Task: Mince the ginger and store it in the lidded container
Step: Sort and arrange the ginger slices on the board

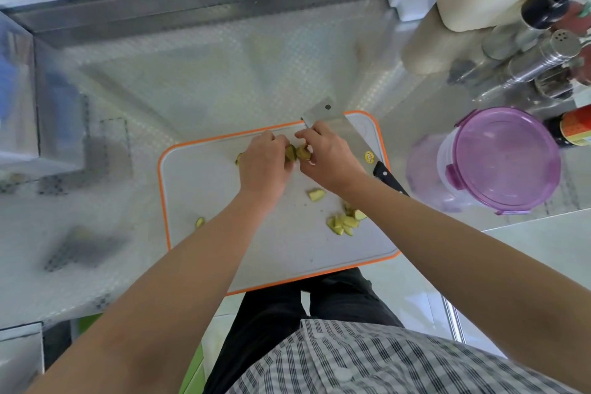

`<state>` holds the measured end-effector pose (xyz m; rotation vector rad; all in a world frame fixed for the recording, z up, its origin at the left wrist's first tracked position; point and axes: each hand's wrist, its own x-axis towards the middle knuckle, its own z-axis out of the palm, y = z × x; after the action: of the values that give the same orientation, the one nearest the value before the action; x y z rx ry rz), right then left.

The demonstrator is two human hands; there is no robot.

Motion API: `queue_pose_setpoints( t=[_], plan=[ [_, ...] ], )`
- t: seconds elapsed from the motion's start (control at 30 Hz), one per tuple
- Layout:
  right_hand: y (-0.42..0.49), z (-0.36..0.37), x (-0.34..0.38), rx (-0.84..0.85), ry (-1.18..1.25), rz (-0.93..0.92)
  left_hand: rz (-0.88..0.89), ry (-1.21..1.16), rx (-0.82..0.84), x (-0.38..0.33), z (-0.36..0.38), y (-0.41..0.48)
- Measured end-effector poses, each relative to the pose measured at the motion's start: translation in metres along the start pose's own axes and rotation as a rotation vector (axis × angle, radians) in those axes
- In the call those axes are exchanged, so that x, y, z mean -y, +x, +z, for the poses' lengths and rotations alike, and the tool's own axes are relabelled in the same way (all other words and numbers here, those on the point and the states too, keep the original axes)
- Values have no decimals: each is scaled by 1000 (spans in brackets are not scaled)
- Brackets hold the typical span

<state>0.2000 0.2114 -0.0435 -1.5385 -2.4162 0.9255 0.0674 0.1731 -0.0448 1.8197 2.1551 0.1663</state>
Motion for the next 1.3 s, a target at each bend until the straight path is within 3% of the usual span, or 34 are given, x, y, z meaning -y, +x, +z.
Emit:
queue_pose_setpoints(
  t=[0.3, 0.47, 0.57, 0.67, 0.87, 1.07, 1.3],
  plan=[
    [-2, -1, -3, -41, 67, 9, 8, 6, 1, -1, -2, -2],
    [-23, -18, -13, -135, 116, 18, 232, -55, -170, -4, -6, -21],
    [-42, -24, -21, -37, 69, 69, 389, -96, -98, -15, 3, -38],
    [-63, -28, -27, 21, 19, 116, 438, -102, 5, -26, 19, -54],
    [-113, -28, -50, -74, -8, 168, 342, -142, 50, -48, 31, -72],
    [-135, -7, -53, -29, -40, 166, 233, -300, 121, -68, 31, -71],
    [-134, -13, -63, -77, 213, 220, 214, -274, 158, -73, 40, -67]
  ],
)
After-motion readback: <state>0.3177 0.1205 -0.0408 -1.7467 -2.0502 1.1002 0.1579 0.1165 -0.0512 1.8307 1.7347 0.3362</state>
